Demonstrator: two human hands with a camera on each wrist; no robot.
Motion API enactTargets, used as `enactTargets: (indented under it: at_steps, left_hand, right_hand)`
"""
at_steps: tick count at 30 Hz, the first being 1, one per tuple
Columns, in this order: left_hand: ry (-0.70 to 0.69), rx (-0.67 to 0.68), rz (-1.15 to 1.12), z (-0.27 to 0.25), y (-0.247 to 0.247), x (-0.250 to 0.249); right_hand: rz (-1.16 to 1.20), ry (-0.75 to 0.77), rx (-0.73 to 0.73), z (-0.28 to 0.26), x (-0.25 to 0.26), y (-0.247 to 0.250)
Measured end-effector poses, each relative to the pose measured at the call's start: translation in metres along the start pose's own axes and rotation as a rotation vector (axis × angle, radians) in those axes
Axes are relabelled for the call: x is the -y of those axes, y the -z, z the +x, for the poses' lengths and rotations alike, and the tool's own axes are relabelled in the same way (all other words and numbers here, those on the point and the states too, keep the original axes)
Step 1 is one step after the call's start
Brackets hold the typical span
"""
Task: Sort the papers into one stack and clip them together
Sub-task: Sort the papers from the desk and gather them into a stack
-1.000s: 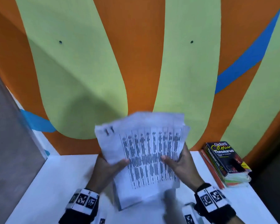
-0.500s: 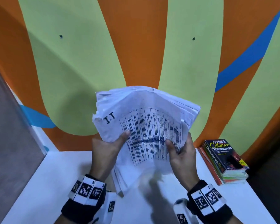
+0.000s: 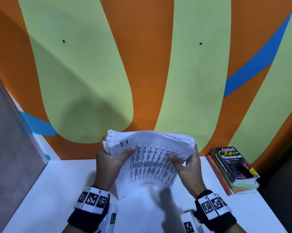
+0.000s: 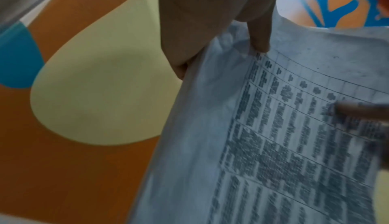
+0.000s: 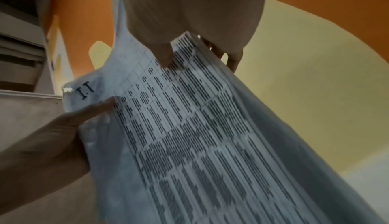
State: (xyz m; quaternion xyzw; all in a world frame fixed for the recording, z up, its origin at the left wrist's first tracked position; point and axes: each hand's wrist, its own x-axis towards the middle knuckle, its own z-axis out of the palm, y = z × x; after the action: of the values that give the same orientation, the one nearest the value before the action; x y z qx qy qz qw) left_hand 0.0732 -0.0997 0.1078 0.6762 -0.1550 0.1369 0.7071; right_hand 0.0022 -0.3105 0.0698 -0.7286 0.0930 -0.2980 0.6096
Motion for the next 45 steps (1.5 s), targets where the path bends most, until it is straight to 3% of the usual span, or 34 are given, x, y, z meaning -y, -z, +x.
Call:
enactTargets:
  at_steps: [3,5,8,11,15,17,19,23,29,35,39,45]
  left_hand:
    - [-0.036,0.025,0.036,0.01,0.003,-0.001]
    - [-0.011,0.039,0.023,0.015,0.004,0.004]
    - [0.055,0.113,-0.035,0.018,0.009,0.013]
    - [0.148,0.193,-0.067,0.011,0.008,0.017]
    - [0.17,0.131,-0.073,0.006,0.005,0.03]
    - [0.167,0.098,-0.029,0.007,0.001,0.032]
    - [0.15,0.054,-0.017,0.009,-0.003,0.031]
    - [0.091,-0.013,-0.023,0.008,-0.005,0.019]
    - [0.19,0.066,-0.045,-0.009,0.001,0.041]
    - [0.16,0.087,-0.056,-0.004,0.007,0.039]
    - [0.248,0.116,0.016,-0.01,0.008,0.051]
    - [0.174,0.137,0.024,-0.01,0.01,0.045]
  right_hand:
    - [-0.004,0.289,-0.004,0.012,0.032,0.004]
    - [-0.157,0.514,0.026,0.024,0.049,0.005]
    - [-0.324,0.64,0.083,0.035,0.054,0.007]
    - [-0.219,0.557,0.037,0.032,0.043,0.01]
    - [0.104,0.107,0.075,0.033,0.013,0.011]
    - [0.034,0.012,0.126,0.033,-0.006,0.007]
    - [-0.068,0.013,0.124,0.028,-0.011,0.001]
    - [-0.019,0.089,0.094,0.02,-0.003,-0.005]
    - [-0.163,-0.009,0.181,0.001,-0.019,-0.003]
    - [-0.156,0.005,0.191,0.0,-0.011,-0.005]
    - [-0.227,-0.123,0.3,-0.016,-0.023,-0.004]
    - [-0.163,-0.17,0.286,-0.018,-0.02,-0.002]
